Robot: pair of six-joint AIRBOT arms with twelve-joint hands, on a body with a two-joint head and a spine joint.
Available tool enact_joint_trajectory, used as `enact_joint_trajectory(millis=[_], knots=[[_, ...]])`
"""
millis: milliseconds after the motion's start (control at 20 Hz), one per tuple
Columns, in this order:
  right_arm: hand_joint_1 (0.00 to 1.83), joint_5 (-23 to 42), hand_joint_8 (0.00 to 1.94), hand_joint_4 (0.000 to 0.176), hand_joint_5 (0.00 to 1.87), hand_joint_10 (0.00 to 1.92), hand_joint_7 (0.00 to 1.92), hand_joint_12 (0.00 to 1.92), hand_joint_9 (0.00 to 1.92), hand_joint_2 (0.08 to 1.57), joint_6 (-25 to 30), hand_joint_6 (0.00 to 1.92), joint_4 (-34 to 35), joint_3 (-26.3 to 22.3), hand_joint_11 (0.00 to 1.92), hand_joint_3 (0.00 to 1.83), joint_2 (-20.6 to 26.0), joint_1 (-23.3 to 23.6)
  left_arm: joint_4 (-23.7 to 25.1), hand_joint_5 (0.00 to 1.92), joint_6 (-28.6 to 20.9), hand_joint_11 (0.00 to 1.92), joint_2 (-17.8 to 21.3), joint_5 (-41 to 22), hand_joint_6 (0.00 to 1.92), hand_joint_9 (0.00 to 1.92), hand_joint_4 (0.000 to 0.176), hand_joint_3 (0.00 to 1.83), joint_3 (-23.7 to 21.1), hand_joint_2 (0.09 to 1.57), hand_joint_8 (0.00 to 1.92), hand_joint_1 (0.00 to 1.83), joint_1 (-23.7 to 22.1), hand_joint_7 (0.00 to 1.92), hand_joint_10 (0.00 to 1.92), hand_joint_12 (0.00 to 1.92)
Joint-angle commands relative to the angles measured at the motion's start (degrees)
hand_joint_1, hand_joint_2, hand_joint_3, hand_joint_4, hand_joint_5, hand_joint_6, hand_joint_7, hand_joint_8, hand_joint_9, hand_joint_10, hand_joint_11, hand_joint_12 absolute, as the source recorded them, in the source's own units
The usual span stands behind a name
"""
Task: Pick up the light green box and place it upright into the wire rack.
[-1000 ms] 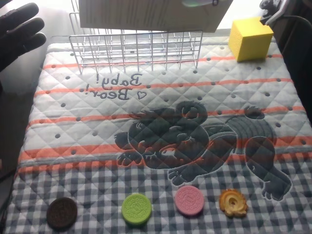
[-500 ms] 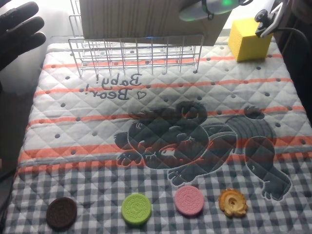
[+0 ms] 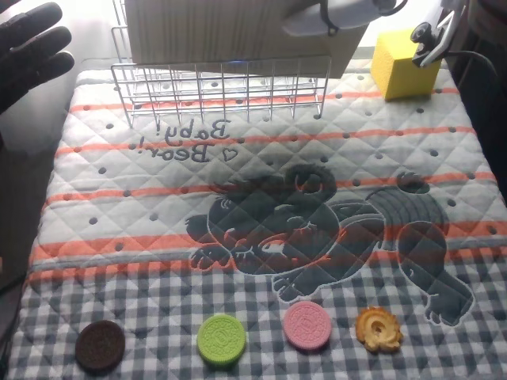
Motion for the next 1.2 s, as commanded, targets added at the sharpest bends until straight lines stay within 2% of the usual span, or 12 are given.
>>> enact_joint_trajectory(millis=[0,150,350,450,600,700,800,950,1000,1050,1100,1150], knots=[[0.63,6.32,0.0,0.0,0.25,0.0,0.61,1.23,0.69,1.04,0.29,0.0,2.01,0.11,0.19,0.0,0.35,0.27,-1.31,0.44,-0.4,0.0,-0.29,-6.86,0.0,0.31,0.076,0.0,0.48,1.14,0.0,0.48,-0.78,0.37,0.0,0.85],[0.46,6.35,0.0,0.015,0.01,0.0,0.26,1.25,0.38,1.0,0.29,0.0,1.98,0.11,0.0,0.0,0.34,0.27,-1.31,0.44,-0.4,0.0,-0.34,-6.85,0.0,0.3,0.078,0.0,0.5,1.14,0.0,0.48,-0.82,0.37,0.0,0.86],[0.4,6.51,0.0,0.053,0.0,0.01,0.14,1.07,0.25,0.98,0.29,0.0,2.02,-0.32,0.0,0.0,0.9,0.23,-1.31,0.44,-0.4,0.0,-0.34,-6.94,0.0,0.31,0.069,0.0,0.51,1.15,0.0,0.5,-0.83,0.37,0.0,0.87],[0.41,7.92,0.0,0.061,0.0,0.03,0.09,1.34,0.37,0.98,0.29,0.0,2.56,-1.5,0.09,0.0,2.52,-0.01,-1.31,0.44,-0.4,0.0,-0.34,-7.04,0.0,0.33,0.069,0.0,0.49,1.16,0.0,0.51,-0.83,0.36,0.01,0.9],[0.42,14.44,0.0,0.104,0.0,0.01,0.0,0.37,0.02,0.96,0.29,0.0,4.45,-5.57,0.0,0.0,7.55,-2.05,-1.37,0.43,-0.4,0.0,-0.34,-7.59,0.0,0.32,0.079,0.0,0.36,1.15,0.0,0.53,-0.82,0.35,0.0,0.88],[0.39,18.44,0.0,0.089,0.0,0.0,0.01,0.31,0.03,0.97,0.2,0.0,5.34,-9.03,0.0,0.0,11.43,-4.02,-1.4,0.43,-0.4,0.0,-0.33,-8.07,0.0,0.3,0.091,0.0,0.24,1.14,0.0,0.53,-0.77,0.34,0.0,0.85],[0.4,24.28,0.0,0.105,0.0,0.0,0.04,0.12,0.02,0.94,-3.39,0.0,8.88,-14.81,0.0,0.0,16.47,-8.44,-1.56,0.43,-0.4,0.0,-0.25,-9.23,0.0,0.3,0.107,0.0,0.05,1.13,0.0,0.48,-0.64,0.34,0.0,0.82],[0.37,33.71,0.01,0.126,0.0,0.0,0.05,0.0,0.0,0.95,-11.06,0.0,15.78,-23.25,0.0,0.0,21.96,-18.22,-2.36,0.42,-0.4,0.0,0.06,-12.37,0.0,0.31,0.094,0.0,-0.59,1.11,0.0,0.46,0.44,0.35,0.0,0.82],[0.54,36.62,0.0,0.153,0.0,0.0,0.04,0.0,0.0,0.94,-11.6,0.0,17.72,-24.8,0.0,0.0,22.73,-21.83,-2.64,0.41,-0.4,0.0,0.12,-13.48,0.0,0.3,0.116,0.0,-0.83,1.11,0.0,0.47,0.78,0.34,0.0,0.79],[0.65,39.21,0.0,0.153,0.0,0.0,0.04,0.0,0.0,0.94,-11.61,0.0,19.49,-25.99,0.0,0.0,23.22,-25.42,-2.86,0.41,-0.4,0.0,0.22,-14.63,0.0,0.3,0.123,0.0,-1.13,1.1,0.0,0.48,1.28,0.34,0.0,0.78],[0.69,41.67,0.0,0.112,0.0,0.0,0.03,0.0,0.0,0.95,-11.62,0.0,21.19,-27.1,0.0,0.0,23.71,-28.72,-3.0,0.42,-0.4,0.0,0.4,-15.59,0.0,0.3,0.119,0.0,-1.44,1.1,0.01,0.51,1.63,0.35,0.0,0.78],[0.71,44.69,0.0,0.114,0.0,0.01,0.04,0.0,0.02,0.94,-11.62,0.0,23.39,-28.67,0.0,0.0,24.37,-32.59,-3.18,0.42,-0.4,0.0,0.57,-17.09,0.0,0.3,0.12,0.0,-1.8,1.1,0.01,0.52,2.01,0.36,0.0,0.77]])
